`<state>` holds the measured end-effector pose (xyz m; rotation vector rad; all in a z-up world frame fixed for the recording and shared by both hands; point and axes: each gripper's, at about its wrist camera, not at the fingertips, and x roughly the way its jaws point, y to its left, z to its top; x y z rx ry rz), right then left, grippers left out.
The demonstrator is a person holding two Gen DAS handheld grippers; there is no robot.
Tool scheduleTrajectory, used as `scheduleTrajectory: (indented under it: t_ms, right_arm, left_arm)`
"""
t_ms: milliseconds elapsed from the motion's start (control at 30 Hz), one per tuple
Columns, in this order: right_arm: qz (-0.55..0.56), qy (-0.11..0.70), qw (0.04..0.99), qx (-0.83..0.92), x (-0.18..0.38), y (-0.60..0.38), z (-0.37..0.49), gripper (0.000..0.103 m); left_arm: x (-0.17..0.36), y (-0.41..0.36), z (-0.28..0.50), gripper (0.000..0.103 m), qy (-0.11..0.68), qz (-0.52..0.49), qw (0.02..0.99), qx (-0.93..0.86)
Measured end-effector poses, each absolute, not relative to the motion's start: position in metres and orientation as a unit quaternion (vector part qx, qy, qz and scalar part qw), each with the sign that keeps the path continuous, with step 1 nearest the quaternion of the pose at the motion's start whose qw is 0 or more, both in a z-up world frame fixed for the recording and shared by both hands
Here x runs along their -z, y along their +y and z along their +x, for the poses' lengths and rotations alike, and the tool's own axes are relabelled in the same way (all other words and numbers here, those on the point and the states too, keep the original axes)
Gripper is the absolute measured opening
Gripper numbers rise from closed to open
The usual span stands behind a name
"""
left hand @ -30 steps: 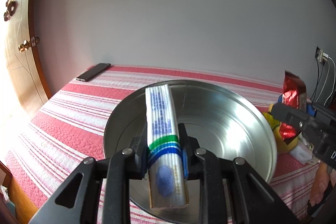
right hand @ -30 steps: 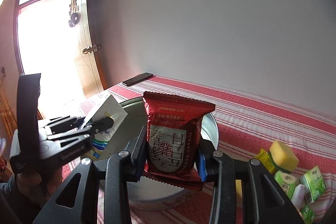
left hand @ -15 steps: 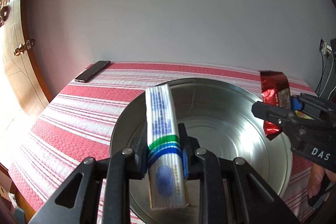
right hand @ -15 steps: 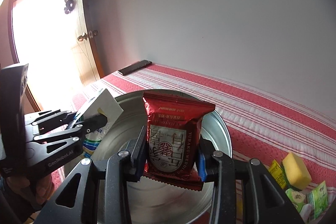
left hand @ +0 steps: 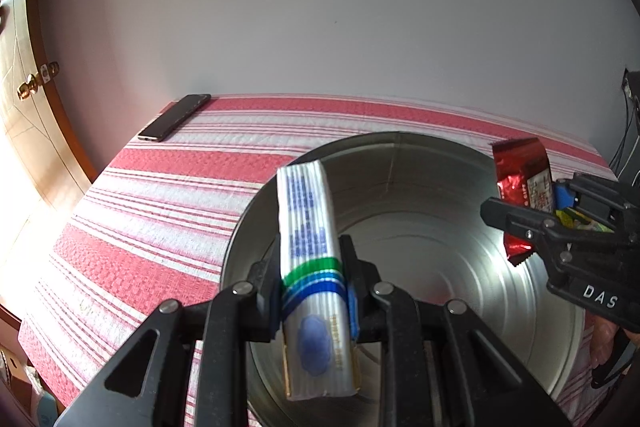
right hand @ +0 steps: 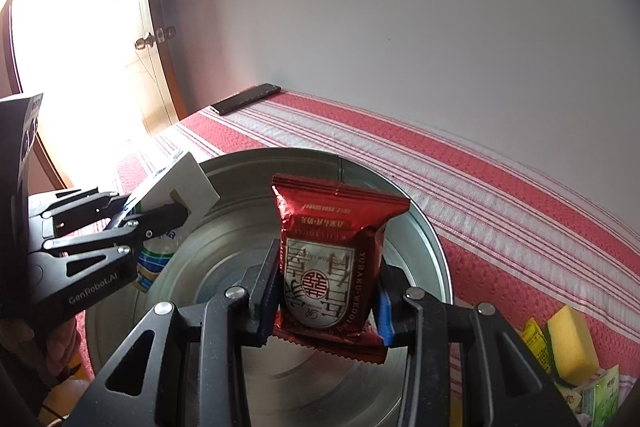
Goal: Organize objects
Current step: 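Lower both items into the tin bowl and open both grippers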
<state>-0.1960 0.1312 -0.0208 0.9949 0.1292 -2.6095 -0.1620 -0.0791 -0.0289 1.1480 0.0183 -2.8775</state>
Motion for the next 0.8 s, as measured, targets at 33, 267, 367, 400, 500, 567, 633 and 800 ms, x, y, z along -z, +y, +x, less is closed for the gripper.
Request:
scheduleTrajectory:
  t_ms: [33,267,367,400,500,567,633,800]
  right_arm:
    - [0.354,0.046,0.172,0.918,0.022,0.132,-0.198,0.041]
    - [0.375,0.044,0.173,0.91,0.031,0.132,-0.212,0.041]
    - [0.379,0.045,0.171,0.908,0.033,0.132,-0.214,0.041]
    - [0.38,0.046,0.171,0.908,0.033,0.131,-0.217,0.041]
    - [0.383,0.047,0.169,0.907,0.034,0.129,-0.218,0.041]
    - [0.385,0.049,0.169,0.906,0.034,0.127,-0.22,0.041]
    - [0.39,0.05,0.166,0.904,0.035,0.127,-0.221,0.041]
    - [0.4,0.049,0.164,0.901,0.037,0.125,-0.222,0.041]
  left_arm:
    - [0.029,-0.079,-0.163,0.023,0.006,0.374,0.021,0.927]
    - [0.035,-0.082,-0.177,0.023,0.0,0.395,0.019,0.918]
    - [0.036,-0.079,-0.18,0.023,-0.006,0.397,0.02,0.918]
    - [0.036,-0.078,-0.181,0.023,-0.007,0.398,0.02,0.917]
    - [0.038,-0.075,-0.184,0.023,-0.011,0.402,0.02,0.915]
    - [0.041,-0.075,-0.186,0.023,-0.009,0.407,0.021,0.913]
    - [0.042,-0.075,-0.188,0.023,-0.003,0.411,0.027,0.911]
    - [0.045,-0.072,-0.194,0.023,-0.005,0.416,0.029,0.909]
